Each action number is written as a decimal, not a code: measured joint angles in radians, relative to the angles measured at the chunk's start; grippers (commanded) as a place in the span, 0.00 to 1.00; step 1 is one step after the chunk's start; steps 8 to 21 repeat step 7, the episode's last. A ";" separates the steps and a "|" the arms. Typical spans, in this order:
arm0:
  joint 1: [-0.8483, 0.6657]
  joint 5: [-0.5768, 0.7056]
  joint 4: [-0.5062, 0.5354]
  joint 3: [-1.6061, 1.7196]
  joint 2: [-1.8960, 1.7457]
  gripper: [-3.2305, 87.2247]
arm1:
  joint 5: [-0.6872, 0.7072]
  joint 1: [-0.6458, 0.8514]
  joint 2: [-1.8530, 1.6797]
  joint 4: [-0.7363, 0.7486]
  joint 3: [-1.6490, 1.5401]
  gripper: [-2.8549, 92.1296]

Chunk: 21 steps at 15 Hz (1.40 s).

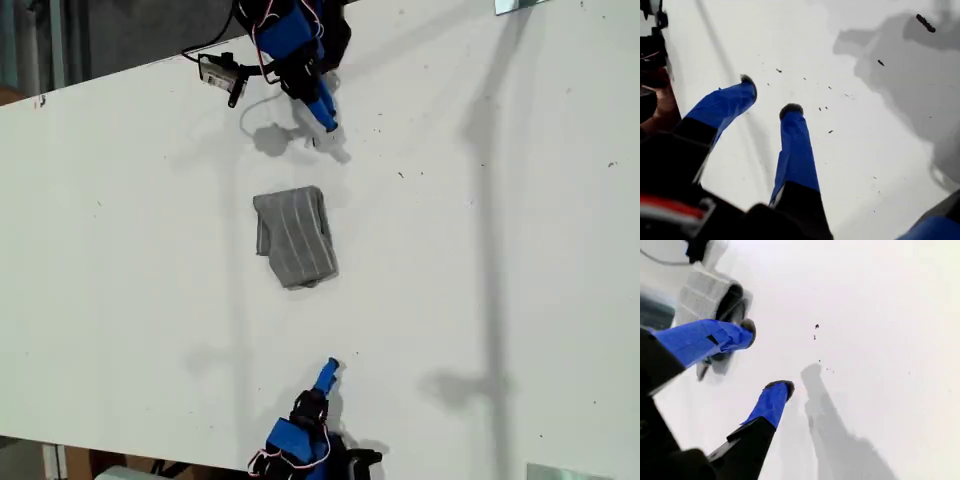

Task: Grasp corners of a square towel and fold twice.

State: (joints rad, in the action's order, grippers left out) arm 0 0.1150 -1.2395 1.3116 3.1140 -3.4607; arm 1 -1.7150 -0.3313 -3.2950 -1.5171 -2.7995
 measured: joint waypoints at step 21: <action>0.009 0.176 -0.002 0.000 0.000 0.25 | -0.002 0.008 0.000 0.000 0.000 0.20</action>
